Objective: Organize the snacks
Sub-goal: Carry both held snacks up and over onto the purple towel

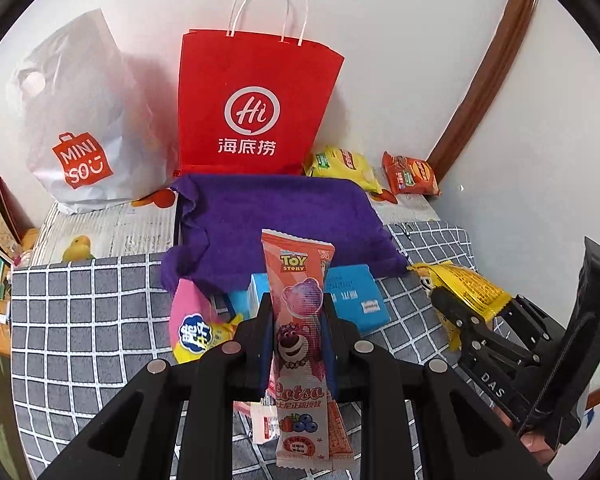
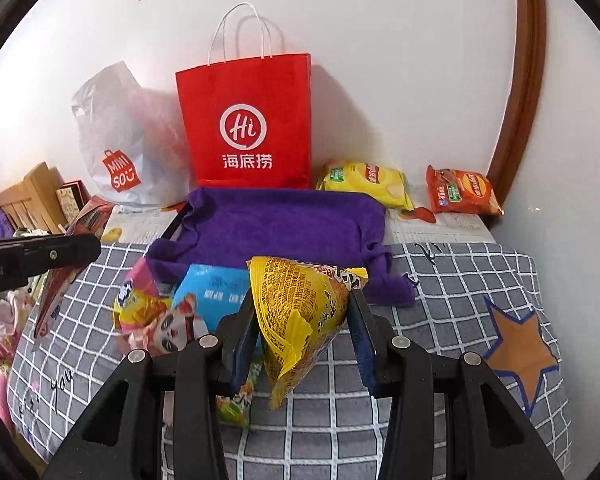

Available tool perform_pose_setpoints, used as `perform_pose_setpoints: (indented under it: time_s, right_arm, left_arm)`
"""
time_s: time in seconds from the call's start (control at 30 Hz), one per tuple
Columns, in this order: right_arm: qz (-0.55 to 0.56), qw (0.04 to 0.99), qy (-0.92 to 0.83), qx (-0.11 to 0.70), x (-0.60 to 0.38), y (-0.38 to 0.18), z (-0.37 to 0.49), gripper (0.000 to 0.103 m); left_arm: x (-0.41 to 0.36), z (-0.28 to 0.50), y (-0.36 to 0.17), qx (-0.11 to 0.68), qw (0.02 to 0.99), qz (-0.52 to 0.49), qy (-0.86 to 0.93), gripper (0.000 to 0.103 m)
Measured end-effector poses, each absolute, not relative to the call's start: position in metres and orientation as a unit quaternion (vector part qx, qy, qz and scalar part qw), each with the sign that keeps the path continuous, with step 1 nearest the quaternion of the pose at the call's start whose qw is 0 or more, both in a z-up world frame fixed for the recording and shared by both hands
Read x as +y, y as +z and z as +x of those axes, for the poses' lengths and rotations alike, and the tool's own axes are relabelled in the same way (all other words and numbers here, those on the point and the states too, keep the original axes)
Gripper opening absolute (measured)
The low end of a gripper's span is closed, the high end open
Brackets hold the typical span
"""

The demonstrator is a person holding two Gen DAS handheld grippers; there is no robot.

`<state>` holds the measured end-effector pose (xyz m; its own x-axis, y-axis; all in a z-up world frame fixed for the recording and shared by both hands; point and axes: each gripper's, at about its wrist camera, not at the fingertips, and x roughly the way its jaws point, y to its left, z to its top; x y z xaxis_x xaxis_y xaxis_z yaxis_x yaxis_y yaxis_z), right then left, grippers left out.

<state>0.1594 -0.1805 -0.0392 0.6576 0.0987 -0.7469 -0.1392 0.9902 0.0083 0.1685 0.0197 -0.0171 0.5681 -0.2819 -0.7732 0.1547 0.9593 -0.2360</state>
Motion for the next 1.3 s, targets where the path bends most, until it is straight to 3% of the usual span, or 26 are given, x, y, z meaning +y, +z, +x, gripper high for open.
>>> perform_pose_setpoints:
  time_s: [0.8,1.3]
  right_arm:
    - [-0.026,0.915,0.071,0.397,-0.182,-0.024,0.263,0.043]
    - [-0.033,0.910,0.074,0.408,-0.193,-0.062,0.345,0.043]
  left_arm:
    - [0.025,0.250,-0.008,0.446,0.889,-0.049,-0.093,0.020]
    - [0.025,0.332,-0.052,0.473,0.875,-0.039,-0.098,0.020]
